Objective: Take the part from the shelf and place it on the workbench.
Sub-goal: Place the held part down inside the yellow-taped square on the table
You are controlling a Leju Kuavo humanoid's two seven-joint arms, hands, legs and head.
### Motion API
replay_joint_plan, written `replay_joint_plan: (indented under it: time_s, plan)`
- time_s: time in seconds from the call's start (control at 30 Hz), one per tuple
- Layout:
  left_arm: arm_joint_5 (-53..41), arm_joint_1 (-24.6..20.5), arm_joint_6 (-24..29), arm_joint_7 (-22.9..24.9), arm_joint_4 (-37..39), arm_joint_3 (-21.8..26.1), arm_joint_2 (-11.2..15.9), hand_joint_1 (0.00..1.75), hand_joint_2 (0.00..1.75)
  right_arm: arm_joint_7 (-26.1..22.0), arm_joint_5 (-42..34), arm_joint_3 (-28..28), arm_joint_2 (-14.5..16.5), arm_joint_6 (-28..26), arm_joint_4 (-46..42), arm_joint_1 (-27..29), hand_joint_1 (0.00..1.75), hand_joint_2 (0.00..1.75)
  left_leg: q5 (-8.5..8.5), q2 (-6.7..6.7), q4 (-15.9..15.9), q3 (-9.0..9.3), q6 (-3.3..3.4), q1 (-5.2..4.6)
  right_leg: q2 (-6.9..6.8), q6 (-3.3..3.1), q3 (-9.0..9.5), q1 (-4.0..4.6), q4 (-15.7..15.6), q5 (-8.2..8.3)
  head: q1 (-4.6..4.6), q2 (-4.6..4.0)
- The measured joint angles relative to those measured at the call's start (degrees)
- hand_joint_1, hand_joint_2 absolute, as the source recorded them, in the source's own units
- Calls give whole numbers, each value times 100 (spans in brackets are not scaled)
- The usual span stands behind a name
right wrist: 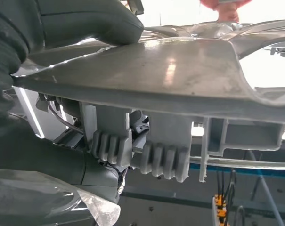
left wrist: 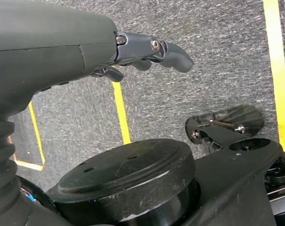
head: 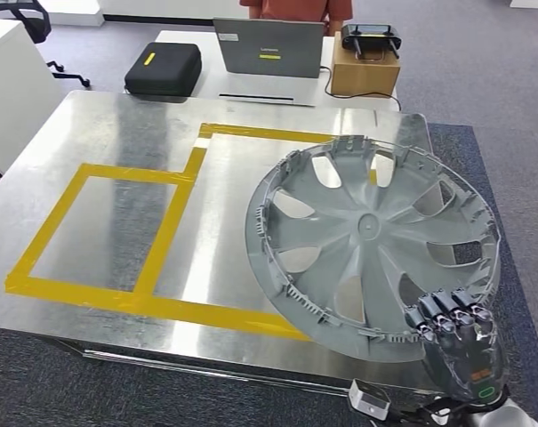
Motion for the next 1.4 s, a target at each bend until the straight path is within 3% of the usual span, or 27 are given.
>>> replay_joint_plan:
  time_s: [0.5, 0.7, 1.4]
  plan:
    - [-128, -47, -32, 93, -5, -56, 59, 0, 175, -43, 0, 437, -190, 0, 644, -582, 175, 175, 1, 7, 0, -2, 0, 1, 3, 0, -4, 0, 0, 5, 1, 0]
    - [-265, -127, -42, 296, -66, -210, 102, 0, 175, -428, 0, 857, -336, 0, 881, -969, 175, 175, 1, 8, 2, 5, 0, 1, 3, 0, -8, 0, 1, 6, 0, 0]
    - [-402, -178, -65, 388, -138, -370, 147, 0, 175, -473, 0, 1199, -488, 0, 912, -1027, 175, 175, 1, 8, 10, 1, 0, 1, 4, 1, -10, 0, 1, 7, 1, 0]
